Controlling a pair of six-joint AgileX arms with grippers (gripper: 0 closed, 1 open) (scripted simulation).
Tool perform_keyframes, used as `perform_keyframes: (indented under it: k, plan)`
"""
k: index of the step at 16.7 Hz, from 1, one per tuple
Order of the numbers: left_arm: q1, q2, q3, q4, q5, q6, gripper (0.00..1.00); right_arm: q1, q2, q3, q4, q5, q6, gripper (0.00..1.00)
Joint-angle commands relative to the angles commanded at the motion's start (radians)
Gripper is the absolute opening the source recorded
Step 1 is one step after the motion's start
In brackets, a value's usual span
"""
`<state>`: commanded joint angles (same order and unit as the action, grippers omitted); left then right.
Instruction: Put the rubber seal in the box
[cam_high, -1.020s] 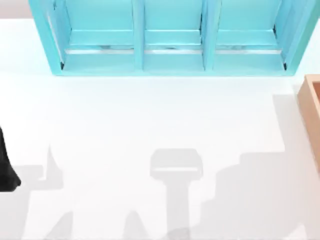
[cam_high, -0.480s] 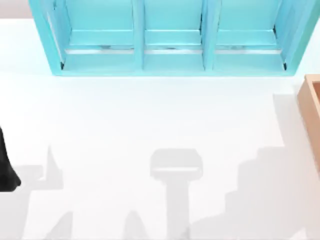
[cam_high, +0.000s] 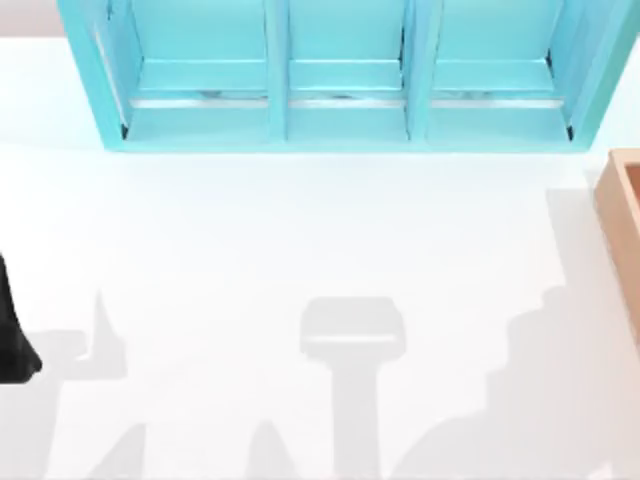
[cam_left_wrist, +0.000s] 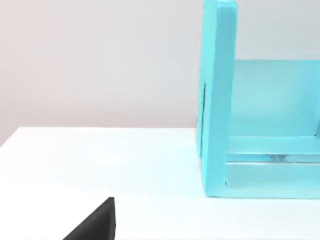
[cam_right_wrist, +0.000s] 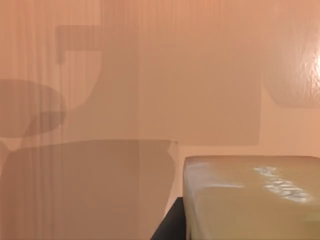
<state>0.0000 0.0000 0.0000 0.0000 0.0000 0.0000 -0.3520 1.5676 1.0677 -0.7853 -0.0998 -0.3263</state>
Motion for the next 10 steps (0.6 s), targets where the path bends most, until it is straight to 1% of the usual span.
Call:
perform_keyframes:
  k: [1, 10]
  plan:
    - [0.000, 0.000, 0.000, 0.000, 0.000, 0.000, 1.00, 0.000, 0.000, 0.000, 0.000, 0.000, 0.000, 0.00]
    - [0.000, 0.000, 0.000, 0.000, 0.000, 0.000, 1.00, 0.000, 0.000, 0.000, 0.000, 0.000, 0.000, 0.68]
